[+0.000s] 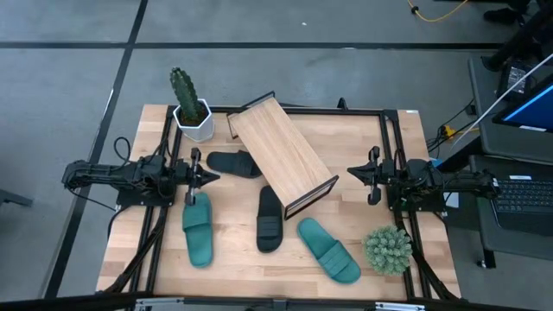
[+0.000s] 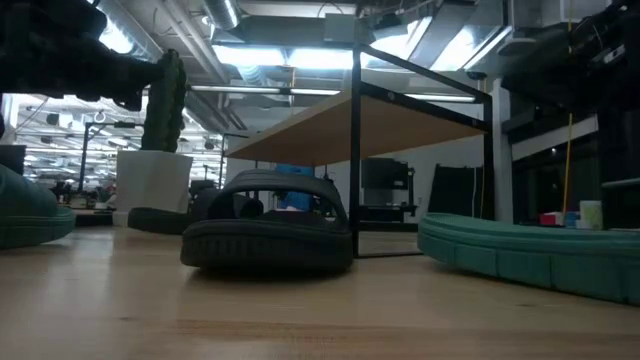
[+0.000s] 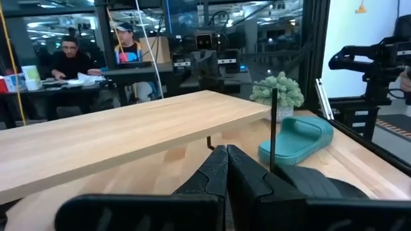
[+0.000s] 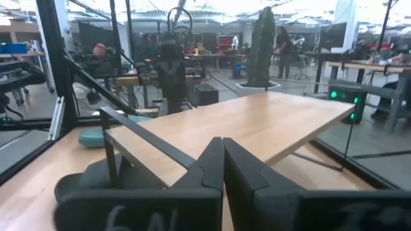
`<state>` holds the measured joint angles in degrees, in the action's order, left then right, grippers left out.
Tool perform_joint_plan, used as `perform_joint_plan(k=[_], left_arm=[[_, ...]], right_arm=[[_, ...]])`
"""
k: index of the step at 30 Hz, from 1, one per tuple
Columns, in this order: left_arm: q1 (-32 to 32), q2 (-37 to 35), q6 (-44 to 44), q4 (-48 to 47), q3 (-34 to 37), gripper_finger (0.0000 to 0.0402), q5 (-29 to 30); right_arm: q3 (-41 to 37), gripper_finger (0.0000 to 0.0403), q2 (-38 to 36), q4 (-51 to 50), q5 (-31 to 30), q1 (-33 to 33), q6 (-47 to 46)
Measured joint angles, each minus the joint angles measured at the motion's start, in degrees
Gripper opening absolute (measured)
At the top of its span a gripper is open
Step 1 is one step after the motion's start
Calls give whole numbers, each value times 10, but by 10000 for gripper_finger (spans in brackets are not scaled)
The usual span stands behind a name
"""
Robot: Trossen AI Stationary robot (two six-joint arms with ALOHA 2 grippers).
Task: Pick and place slides into the shelf
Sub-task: Put the left green slipper onto the shelf
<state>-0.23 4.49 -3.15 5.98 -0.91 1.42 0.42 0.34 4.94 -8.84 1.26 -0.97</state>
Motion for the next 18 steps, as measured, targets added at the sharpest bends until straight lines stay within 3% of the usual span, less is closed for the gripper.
perform_joint_plan(k=[18], left_arm=[[0,0,1,-8,-33,0,15]], right_arm=[[0,2,0,-5,-1,0,-4]])
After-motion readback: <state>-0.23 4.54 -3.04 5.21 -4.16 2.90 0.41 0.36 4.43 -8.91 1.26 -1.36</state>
